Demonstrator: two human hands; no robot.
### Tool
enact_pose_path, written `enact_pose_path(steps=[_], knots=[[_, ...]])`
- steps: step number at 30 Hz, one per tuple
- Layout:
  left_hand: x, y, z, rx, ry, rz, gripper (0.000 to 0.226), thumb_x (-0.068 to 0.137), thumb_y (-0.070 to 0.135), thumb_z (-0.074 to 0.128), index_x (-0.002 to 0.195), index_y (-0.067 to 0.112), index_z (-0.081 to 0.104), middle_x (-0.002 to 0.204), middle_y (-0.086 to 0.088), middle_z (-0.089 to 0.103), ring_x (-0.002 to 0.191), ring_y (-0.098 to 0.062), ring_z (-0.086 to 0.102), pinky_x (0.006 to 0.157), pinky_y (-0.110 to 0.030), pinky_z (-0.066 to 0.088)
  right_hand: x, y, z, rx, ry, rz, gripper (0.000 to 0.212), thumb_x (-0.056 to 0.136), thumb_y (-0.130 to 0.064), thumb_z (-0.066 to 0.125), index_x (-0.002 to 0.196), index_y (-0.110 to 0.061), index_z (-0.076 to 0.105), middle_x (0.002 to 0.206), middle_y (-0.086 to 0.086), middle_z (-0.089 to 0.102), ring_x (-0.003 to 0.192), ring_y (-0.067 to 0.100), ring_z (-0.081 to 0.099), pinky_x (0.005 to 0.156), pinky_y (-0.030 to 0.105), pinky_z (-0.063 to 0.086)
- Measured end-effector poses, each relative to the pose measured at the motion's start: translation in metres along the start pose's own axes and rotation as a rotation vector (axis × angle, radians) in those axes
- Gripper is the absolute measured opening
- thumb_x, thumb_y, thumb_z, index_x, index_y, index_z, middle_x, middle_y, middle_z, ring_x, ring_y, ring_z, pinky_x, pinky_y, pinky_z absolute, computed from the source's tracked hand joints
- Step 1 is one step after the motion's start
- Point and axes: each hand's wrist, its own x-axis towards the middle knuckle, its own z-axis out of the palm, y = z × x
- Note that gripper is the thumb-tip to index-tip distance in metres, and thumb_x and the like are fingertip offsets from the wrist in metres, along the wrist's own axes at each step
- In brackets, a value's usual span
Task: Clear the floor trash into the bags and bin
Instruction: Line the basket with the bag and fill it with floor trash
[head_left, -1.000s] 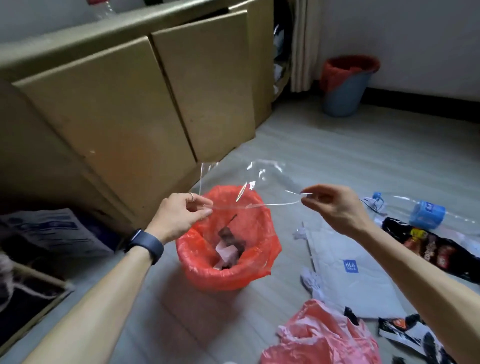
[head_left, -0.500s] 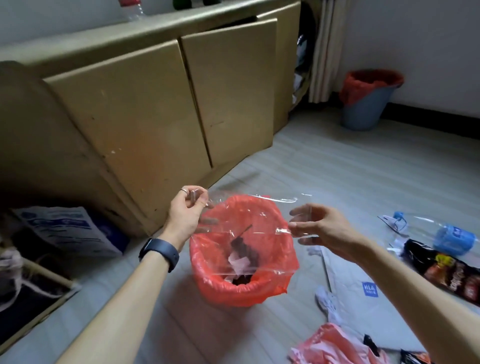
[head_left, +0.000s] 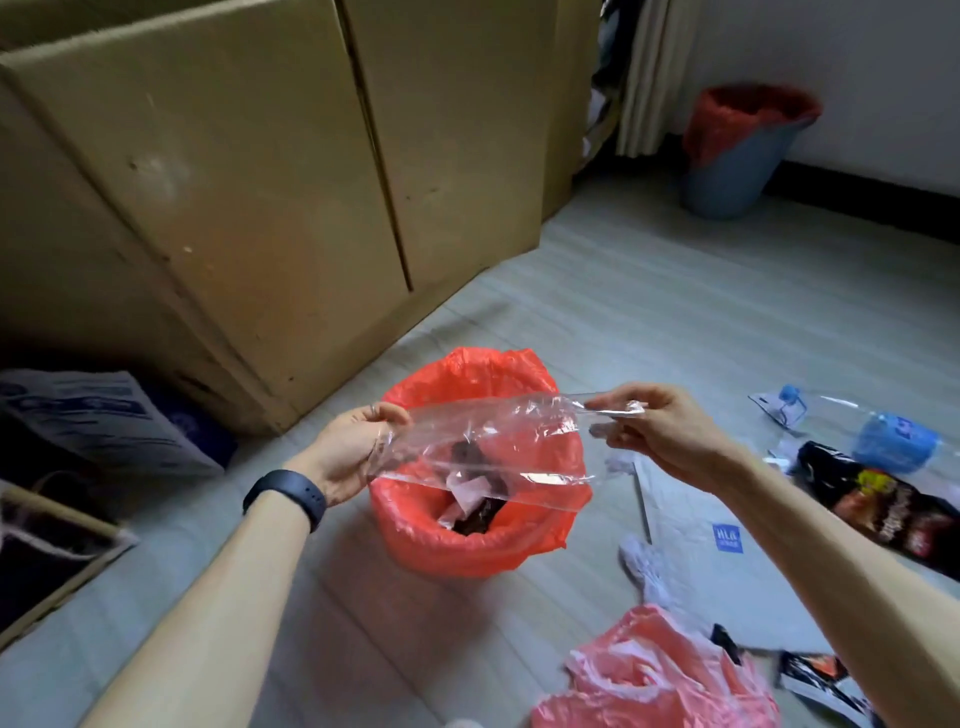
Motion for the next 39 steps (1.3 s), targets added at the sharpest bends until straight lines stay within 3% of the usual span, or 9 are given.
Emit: enact_pose_path(steps=[6,9,12,14,18,23,28,33,39], knots=[[-0.005,0.012,-0.016,0.172,-0.145,-0.256,0.036,0.089,0.043,0.061,0.1,0.01,0.072,0.107,-0.013,0.07,0.091,-0.036,0.071,0.069,-0.045,0.059,-0.01,-0.002,-0.004,-0.203,-0.126,0.076,0.037,0.097,0.003,0.045,0.093,-0.012,0.078,0.108,0.009,0.075,0.087,0.024,0.073,0.081,0.035,0.054],[-0.003,0.006,-0.006,0.305,-0.058,-0.116,0.036,0.076,0.011,0.079,0.103,0.016,0.055,0.113,-0.01,0.063,0.076,-0.024,0.072,0.059,-0.037,0.058,-0.013,0.0,-0.004,-0.027,-0.197,0.153,0.045,0.096,-0.016,0.032,0.11,-0.009,0.074,0.12,0.009,0.07,0.105,0.032,0.069,0.091,0.045,0.051],[-0.004,0.007,0.0,0.254,0.015,0.01,0.052,0.077,-0.009,0.075,0.115,0.016,0.05,0.115,-0.005,0.06,0.072,-0.022,0.071,0.052,-0.033,0.058,-0.013,-0.002,-0.004,0.057,-0.23,0.223,0.047,0.093,-0.048,0.054,0.114,-0.011,0.073,0.121,0.007,0.07,0.107,0.031,0.069,0.086,0.043,0.056],[-0.004,0.011,0.002,0.187,-0.009,0.059,0.061,0.076,-0.014,0.072,0.121,0.02,0.05,0.11,-0.008,0.063,0.07,-0.022,0.071,0.052,-0.033,0.058,-0.01,0.001,0.0,0.006,-0.186,0.172,0.035,0.076,-0.031,0.079,0.109,-0.02,0.074,0.118,0.01,0.07,0.099,0.024,0.072,0.077,0.035,0.058],[-0.005,0.018,0.006,0.137,-0.017,0.098,0.048,0.075,-0.018,0.068,0.113,0.01,0.062,0.096,-0.01,0.067,0.066,-0.019,0.069,0.056,-0.03,0.06,-0.008,0.012,-0.003,0.125,-0.157,0.2,0.076,0.058,0.002,0.087,0.126,-0.017,0.059,0.114,0.018,0.07,0.098,0.028,0.07,0.077,0.031,0.058],[-0.004,0.02,0.012,-0.066,-0.005,0.105,0.029,0.081,-0.017,0.061,0.098,0.007,0.066,0.09,-0.01,0.07,0.069,-0.014,0.072,0.06,-0.025,0.06,-0.012,0.017,0.001,0.202,-0.201,0.213,0.045,0.068,-0.009,0.084,0.112,-0.006,0.073,0.107,0.008,0.071,0.08,0.01,0.065,0.06,0.017,0.048],[-0.008,0.015,0.012,0.214,-0.11,-0.007,0.017,0.094,0.011,0.061,0.107,0.022,0.06,0.1,-0.008,0.073,0.072,-0.028,0.068,0.056,-0.034,0.061,-0.014,0.023,0.002,0.265,-0.187,0.211,0.043,0.065,-0.023,0.09,0.103,-0.024,0.07,0.102,0.006,0.071,0.097,0.037,0.07,0.082,0.045,0.053],[-0.004,0.017,0.006,0.138,-0.143,0.022,0.031,0.087,-0.001,0.063,0.111,0.019,0.063,0.092,-0.013,0.071,0.053,-0.017,0.069,0.04,-0.018,0.051,-0.014,0.019,-0.004,0.291,-0.057,0.129,0.029,0.078,0.008,0.072,0.089,-0.018,0.075,0.1,0.019,0.073,0.067,0.024,0.071,0.048,0.025,0.051],[0.002,0.013,0.004,0.052,-0.054,-0.023,0.02,0.096,-0.006,0.047,0.091,0.007,0.061,0.079,-0.013,0.074,0.064,-0.022,0.073,0.047,-0.018,0.055,-0.01,0.017,-0.013,0.179,-0.088,0.118,0.041,0.087,0.02,0.048,0.081,-0.006,0.079,0.095,0.017,0.075,0.081,0.027,0.075,0.066,0.023,0.058]])
